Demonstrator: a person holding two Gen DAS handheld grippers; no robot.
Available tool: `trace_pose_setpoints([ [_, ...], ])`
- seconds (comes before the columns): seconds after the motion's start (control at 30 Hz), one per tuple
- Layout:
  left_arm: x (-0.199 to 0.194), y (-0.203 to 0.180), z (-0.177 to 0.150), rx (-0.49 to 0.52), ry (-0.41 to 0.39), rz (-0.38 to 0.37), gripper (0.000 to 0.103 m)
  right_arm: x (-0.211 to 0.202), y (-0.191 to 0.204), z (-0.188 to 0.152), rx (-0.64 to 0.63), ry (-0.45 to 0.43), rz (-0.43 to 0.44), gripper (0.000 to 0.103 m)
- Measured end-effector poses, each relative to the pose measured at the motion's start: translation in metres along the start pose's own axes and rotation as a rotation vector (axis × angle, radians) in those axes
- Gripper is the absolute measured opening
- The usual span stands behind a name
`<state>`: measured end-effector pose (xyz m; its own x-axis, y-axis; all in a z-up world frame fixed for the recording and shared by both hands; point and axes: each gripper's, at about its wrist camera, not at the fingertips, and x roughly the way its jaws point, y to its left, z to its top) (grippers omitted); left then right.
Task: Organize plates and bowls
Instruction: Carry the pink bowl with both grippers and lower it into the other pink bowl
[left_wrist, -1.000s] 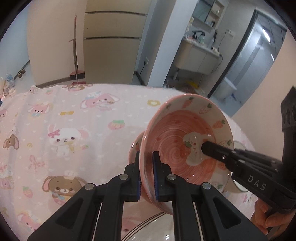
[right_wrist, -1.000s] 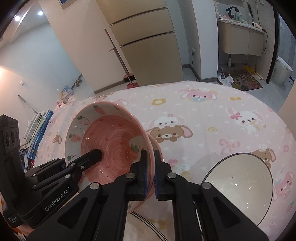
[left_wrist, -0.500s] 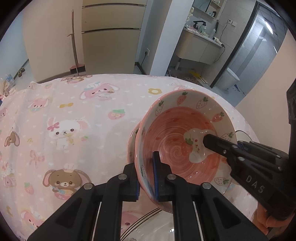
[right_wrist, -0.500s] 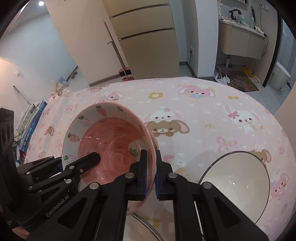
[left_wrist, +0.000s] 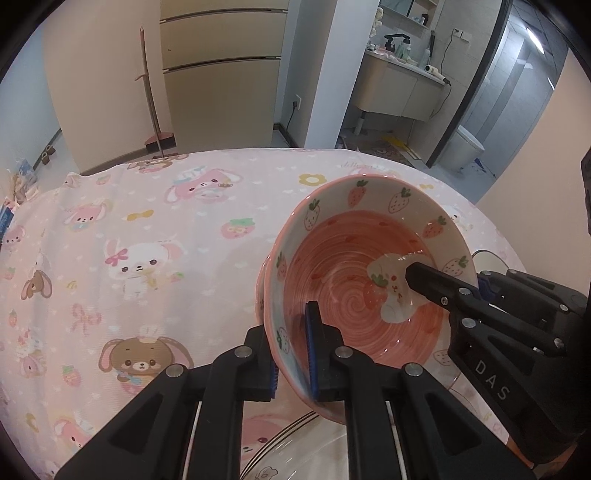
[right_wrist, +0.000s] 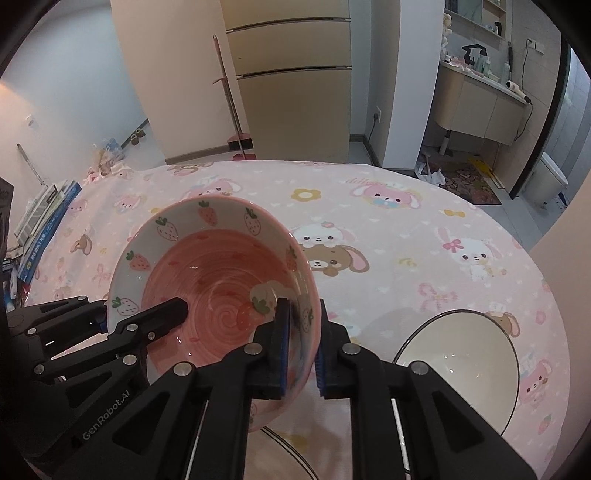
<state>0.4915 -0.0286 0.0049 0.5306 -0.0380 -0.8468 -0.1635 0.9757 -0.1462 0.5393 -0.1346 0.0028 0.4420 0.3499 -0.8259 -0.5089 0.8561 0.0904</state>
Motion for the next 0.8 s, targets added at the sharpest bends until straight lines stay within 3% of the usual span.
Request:
trace_pose_setpoints([
  [0.57,-0.012,-0.005,0.001,0.020,-0.021,0.035,0.012,0.001,0.013,-0.002,-0.065,0.002,-0.025,0.015],
  [0.8,-0.010,-0.009,0.000,0.049,-0.068,0.063,0.015,0.008,0.012,-0.004,-0.055,0.026,-0.007,0.016],
])
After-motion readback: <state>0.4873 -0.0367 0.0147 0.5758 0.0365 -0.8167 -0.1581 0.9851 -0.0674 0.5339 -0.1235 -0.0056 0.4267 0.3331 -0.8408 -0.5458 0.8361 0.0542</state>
